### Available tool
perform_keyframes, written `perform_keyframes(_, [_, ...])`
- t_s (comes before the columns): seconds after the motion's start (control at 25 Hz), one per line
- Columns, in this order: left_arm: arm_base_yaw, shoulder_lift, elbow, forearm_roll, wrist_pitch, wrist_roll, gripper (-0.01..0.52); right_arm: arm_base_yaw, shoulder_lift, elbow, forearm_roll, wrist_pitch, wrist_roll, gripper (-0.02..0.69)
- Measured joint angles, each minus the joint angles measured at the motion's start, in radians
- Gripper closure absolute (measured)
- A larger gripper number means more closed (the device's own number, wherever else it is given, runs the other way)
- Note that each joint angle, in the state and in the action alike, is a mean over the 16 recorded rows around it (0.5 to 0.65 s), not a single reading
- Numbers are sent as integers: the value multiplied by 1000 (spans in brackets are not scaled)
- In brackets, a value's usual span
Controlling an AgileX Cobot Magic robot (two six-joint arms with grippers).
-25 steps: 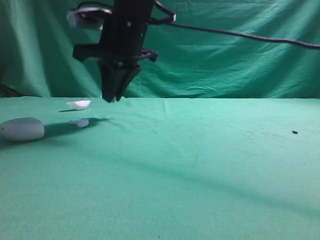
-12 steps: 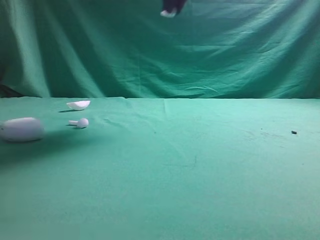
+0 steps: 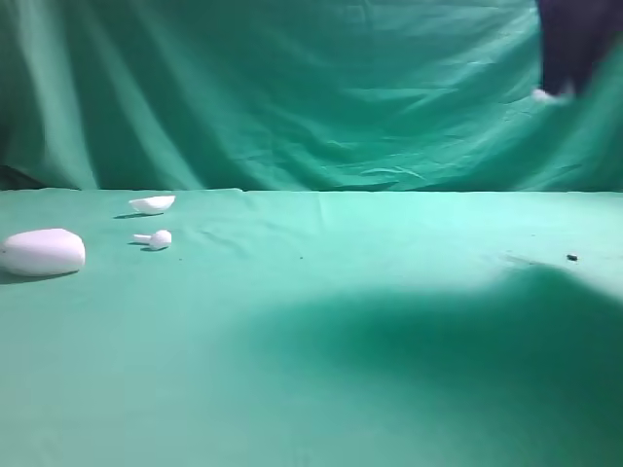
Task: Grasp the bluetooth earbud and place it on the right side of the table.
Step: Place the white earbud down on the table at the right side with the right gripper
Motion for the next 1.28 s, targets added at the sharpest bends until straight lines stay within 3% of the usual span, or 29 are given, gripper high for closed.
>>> perform_keyframes(0.28, [0,0,0,0,0,0,514,-40,-25,309,-2,-251,12,578])
perform_keyframes(0.6, [0,0,0,0,0,0,514,-44,10,412,-2,-410,12,565])
perform_keyframes(0.92, [0,0,0,0,0,0,514,-46,12,404,-3,-414,13,416])
perform_keyframes(1.28, [0,0,0,0,0,0,514,-47,-102,340,-4,-293,13,231])
